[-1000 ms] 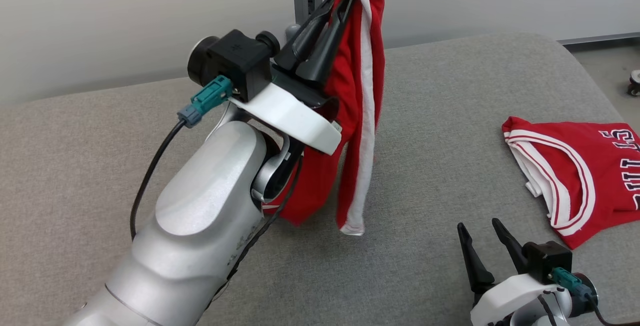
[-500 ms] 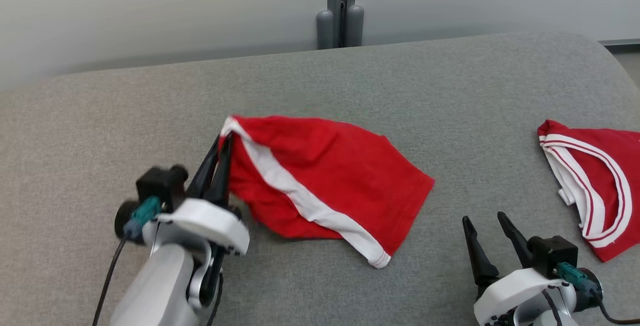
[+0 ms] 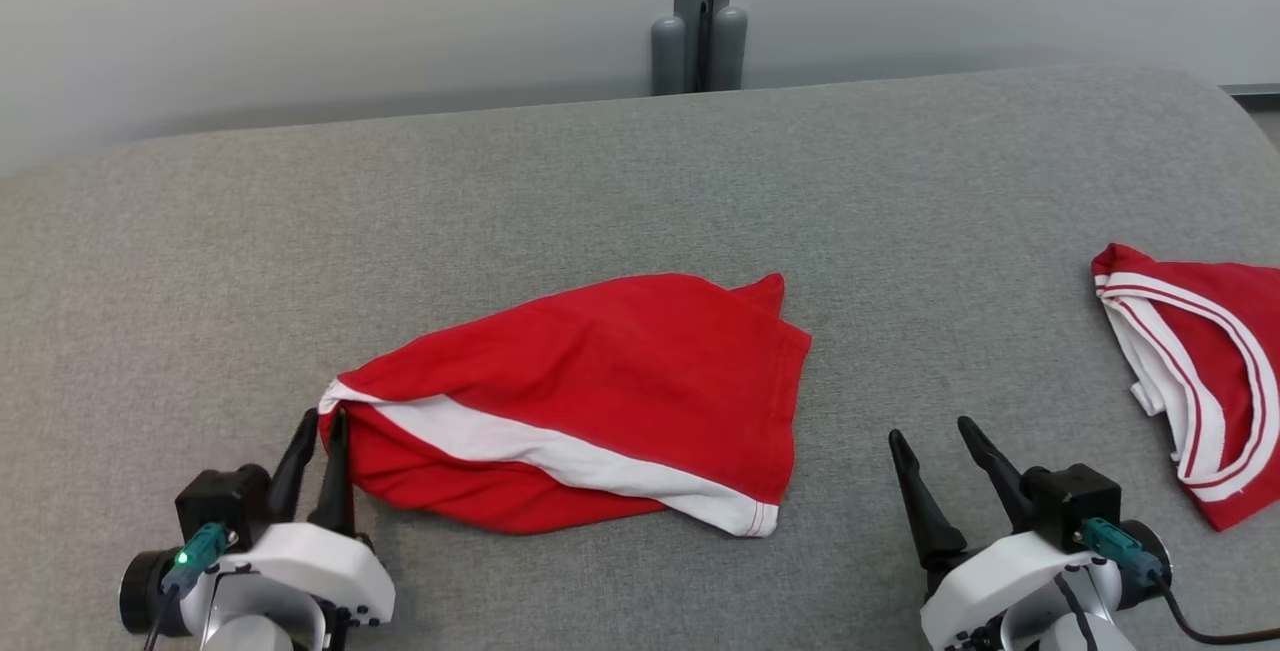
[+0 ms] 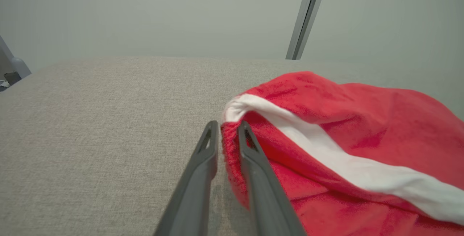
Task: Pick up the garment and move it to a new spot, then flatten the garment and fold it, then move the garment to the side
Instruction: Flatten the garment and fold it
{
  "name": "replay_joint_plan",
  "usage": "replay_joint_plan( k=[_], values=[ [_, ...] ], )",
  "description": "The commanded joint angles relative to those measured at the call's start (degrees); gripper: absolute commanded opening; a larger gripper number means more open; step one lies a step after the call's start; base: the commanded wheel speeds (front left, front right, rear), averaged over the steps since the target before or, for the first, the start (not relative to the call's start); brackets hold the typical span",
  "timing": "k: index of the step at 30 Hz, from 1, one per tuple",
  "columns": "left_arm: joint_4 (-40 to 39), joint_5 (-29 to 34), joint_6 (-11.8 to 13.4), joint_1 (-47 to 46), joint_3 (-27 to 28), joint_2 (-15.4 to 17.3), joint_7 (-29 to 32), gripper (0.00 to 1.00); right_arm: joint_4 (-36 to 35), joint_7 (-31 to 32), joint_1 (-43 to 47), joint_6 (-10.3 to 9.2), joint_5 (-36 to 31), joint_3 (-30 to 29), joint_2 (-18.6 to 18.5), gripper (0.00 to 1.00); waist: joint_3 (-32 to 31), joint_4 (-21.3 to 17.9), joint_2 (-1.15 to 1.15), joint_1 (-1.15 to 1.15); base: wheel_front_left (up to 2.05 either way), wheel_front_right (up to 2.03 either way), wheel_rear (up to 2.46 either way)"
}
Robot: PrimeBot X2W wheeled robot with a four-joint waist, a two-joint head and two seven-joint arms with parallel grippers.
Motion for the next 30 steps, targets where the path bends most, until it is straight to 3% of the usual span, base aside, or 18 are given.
replay_joint_plan(
  k=[1, 9, 13, 23, 30],
  values=[
    [-0.17, 1.21, -0.51, 0.95, 0.86, 0.15, -0.09, 1.00, -0.28, -0.01, -0.48, -0.02, 0.47, 0.43, -0.35, 1.00, -0.21, -0.41, 0.00, 0.00, 0.00, 0.00, 0.00],
    [-3.85, 6.94, 0.38, 6.02, 6.62, -1.65, -0.09, 1.00, -0.78, -0.01, 0.27, -0.02, 1.93, 4.58, -0.33, 1.00, -1.26, -1.50, 0.00, 0.00, 0.00, 0.00, 0.00],
    [-6.48, 8.52, -0.41, 7.58, 8.52, -2.68, -0.09, 1.00, -0.59, -0.01, 0.84, -0.02, 2.72, 7.82, -0.30, 1.00, -1.24, -0.83, 0.00, 0.00, 0.00, 0.00, 0.00],
    [-8.01, 10.30, -2.14, 8.80, 10.07, -4.07, -0.08, 1.00, 2.01, -0.01, 2.01, -0.02, 4.56, 17.23, -0.40, 1.00, -0.55, 1.68, 0.00, 0.00, 0.00, 0.00, 0.00],
    [-8.39, 9.55, -2.58, 7.77, 10.24, -4.23, -0.08, 1.00, 4.40, -0.01, 0.34, -0.02, 4.70, 17.89, -0.36, 1.00, 0.25, 2.97, 0.00, 0.00, 0.00, 0.00, 0.00]
  ],
)
